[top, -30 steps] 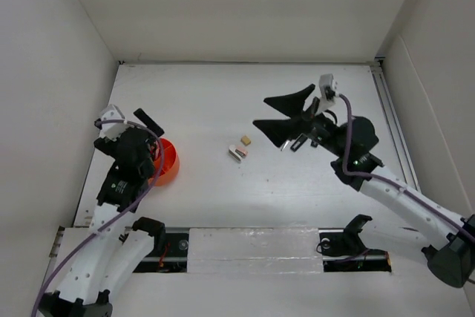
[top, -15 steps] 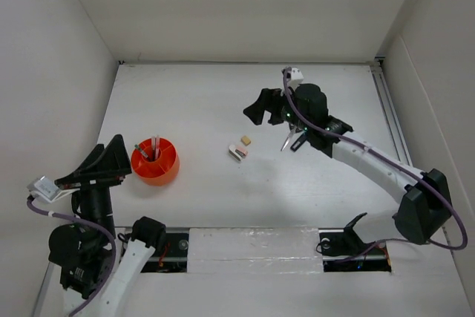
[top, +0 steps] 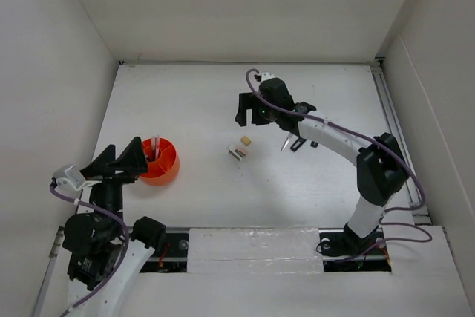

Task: Sort the stationery into containers
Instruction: Pick up the stationery from the center of the board.

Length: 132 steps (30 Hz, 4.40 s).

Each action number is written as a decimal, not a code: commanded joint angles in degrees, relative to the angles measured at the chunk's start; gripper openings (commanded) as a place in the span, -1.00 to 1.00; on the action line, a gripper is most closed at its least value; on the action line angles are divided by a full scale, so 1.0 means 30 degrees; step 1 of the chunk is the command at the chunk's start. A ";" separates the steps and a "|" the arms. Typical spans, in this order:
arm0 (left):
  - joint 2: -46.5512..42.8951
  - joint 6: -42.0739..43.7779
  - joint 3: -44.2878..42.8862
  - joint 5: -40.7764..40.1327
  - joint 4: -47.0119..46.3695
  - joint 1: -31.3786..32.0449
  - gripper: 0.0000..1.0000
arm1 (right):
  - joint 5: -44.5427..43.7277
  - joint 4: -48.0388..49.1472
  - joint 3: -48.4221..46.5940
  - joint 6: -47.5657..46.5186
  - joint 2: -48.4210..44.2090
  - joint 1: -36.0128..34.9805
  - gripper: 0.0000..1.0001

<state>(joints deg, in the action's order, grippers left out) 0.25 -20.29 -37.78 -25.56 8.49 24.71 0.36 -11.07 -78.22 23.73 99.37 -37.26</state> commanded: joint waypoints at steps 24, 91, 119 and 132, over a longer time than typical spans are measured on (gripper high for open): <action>0.4692 -0.2493 -0.2817 -0.3931 0.3029 0.0113 1.00 | -0.3489 -0.2579 -0.1261 -0.0467 0.5079 -0.1615 0.22; 1.2428 0.0232 -0.2993 2.1233 -0.0633 -0.0649 0.86 | 0.1554 1.0634 0.9314 -0.8494 -1.0597 -0.8587 -1.00; 1.3393 0.0407 -0.2817 2.2261 -0.0809 -0.0649 0.15 | -0.0792 1.2596 0.9490 -0.9489 -1.0597 -1.0373 -1.00; 1.3744 0.0407 -0.2993 2.1880 -0.0457 -0.0649 -0.08 | -0.3018 1.2421 0.8962 -1.0311 -1.0038 -1.1429 -1.00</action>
<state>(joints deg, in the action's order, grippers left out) 41.19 -19.79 -45.78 40.45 8.73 22.79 -7.68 21.39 -49.54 -6.26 69.47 -70.06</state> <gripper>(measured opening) 0.470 0.254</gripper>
